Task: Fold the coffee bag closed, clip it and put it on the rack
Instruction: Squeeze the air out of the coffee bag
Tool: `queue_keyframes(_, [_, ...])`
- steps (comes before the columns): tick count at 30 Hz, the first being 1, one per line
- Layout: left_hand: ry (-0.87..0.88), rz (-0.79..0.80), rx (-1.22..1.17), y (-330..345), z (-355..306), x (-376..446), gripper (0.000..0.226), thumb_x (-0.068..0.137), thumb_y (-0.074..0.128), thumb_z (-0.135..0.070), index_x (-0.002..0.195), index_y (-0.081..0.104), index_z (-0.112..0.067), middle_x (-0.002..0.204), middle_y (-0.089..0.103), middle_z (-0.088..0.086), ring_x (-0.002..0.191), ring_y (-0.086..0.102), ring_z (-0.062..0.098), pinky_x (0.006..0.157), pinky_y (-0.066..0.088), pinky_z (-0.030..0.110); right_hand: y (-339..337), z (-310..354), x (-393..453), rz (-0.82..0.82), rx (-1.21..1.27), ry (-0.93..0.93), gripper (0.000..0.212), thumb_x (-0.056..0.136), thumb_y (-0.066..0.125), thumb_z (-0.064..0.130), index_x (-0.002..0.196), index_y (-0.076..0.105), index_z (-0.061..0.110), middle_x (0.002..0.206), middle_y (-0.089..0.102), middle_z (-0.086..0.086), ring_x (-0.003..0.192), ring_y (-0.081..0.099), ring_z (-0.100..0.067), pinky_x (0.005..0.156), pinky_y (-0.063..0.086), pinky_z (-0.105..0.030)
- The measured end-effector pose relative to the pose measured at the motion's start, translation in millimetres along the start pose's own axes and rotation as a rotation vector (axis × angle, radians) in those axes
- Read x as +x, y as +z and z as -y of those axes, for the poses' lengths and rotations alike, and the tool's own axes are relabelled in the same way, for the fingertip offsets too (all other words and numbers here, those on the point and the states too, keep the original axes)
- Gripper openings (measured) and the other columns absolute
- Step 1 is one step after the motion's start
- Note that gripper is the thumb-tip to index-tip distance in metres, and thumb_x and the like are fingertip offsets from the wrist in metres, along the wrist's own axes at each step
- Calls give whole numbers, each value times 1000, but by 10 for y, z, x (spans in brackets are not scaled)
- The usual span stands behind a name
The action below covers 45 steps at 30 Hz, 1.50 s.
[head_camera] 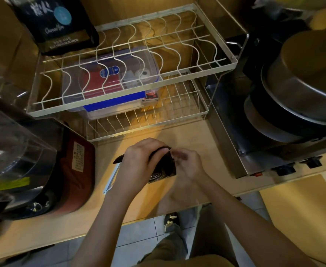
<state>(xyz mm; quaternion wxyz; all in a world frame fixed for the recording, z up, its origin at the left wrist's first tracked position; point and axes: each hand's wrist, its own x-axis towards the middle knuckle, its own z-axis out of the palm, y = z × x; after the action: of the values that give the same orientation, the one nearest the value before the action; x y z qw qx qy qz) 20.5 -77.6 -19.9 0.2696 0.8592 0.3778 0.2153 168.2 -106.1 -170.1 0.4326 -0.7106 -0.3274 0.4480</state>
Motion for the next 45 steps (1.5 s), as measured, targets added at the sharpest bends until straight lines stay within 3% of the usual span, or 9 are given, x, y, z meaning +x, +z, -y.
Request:
queue_keyframes(4, [-31,-79,-86,-13,62,-42,12,81,61,-5,91,68,-7,87,68,1,79,59,4,73,44,7,91,22,67,75,38,81,39,82,47,-6,59,73,12,60,71,3,67,64,-10,62,53,-18])
queue_keyframes(9, [-89,-117,-157,-10,79,-64,13,80,62,-4,89,69,-9,87,66,-5,84,60,5,72,47,12,195,25,83,-5,-175,3,30,76,58,-7,56,69,13,50,56,17,51,54,9,53,44,-13])
queue_keyframes(14, [-107,-174,-164,-28,85,-88,14,79,59,-12,88,70,-12,83,64,-11,83,60,2,69,47,10,296,-22,66,-110,-520,-210,19,71,60,-4,80,74,5,79,70,-16,84,61,-27,69,50,-33])
queue_keyframes(19, [-135,-255,-177,-38,98,-206,17,77,60,-13,92,68,-16,86,65,-12,81,62,0,71,53,26,287,-44,56,-205,-445,-155,22,70,54,-10,79,70,2,87,65,-20,83,61,-33,72,49,-33])
queue_keyframes(24, [-163,-343,-187,-34,53,-242,22,74,62,-15,95,61,-20,86,62,-11,78,57,-14,65,50,10,289,-71,40,-200,-474,-131,19,73,51,-7,78,67,4,91,60,-19,87,56,-35,76,48,-41])
queue_keyframes(28, [-170,-286,-192,-41,28,-218,15,75,63,-13,89,69,-12,84,63,-12,77,59,-7,78,55,47,287,-107,6,-235,-480,-138,18,71,53,-5,74,66,7,82,56,-13,85,52,-35,75,45,-41])
queue_keyframes(34, [-287,-277,-285,-68,125,-89,17,79,63,-12,88,64,-27,76,63,-18,76,59,-11,62,44,3,134,-120,133,-159,-312,-108,14,77,60,-5,78,70,4,88,67,-14,88,60,-27,78,48,-28])
queue_keyframes(37, [-309,-286,-324,-24,129,-72,19,81,61,-14,85,63,-32,78,64,-17,78,61,-5,61,47,7,55,-183,-74,-240,-101,-66,19,76,56,-9,80,67,7,85,66,-7,77,59,-13,67,43,-7])
queue_keyframes(45, [-404,-383,-344,86,25,-9,22,83,59,-19,80,61,-41,77,64,-17,77,61,-1,69,56,39,302,-385,-435,-316,-201,-96,16,67,64,-11,78,63,0,84,64,-17,77,60,-27,68,39,-21])
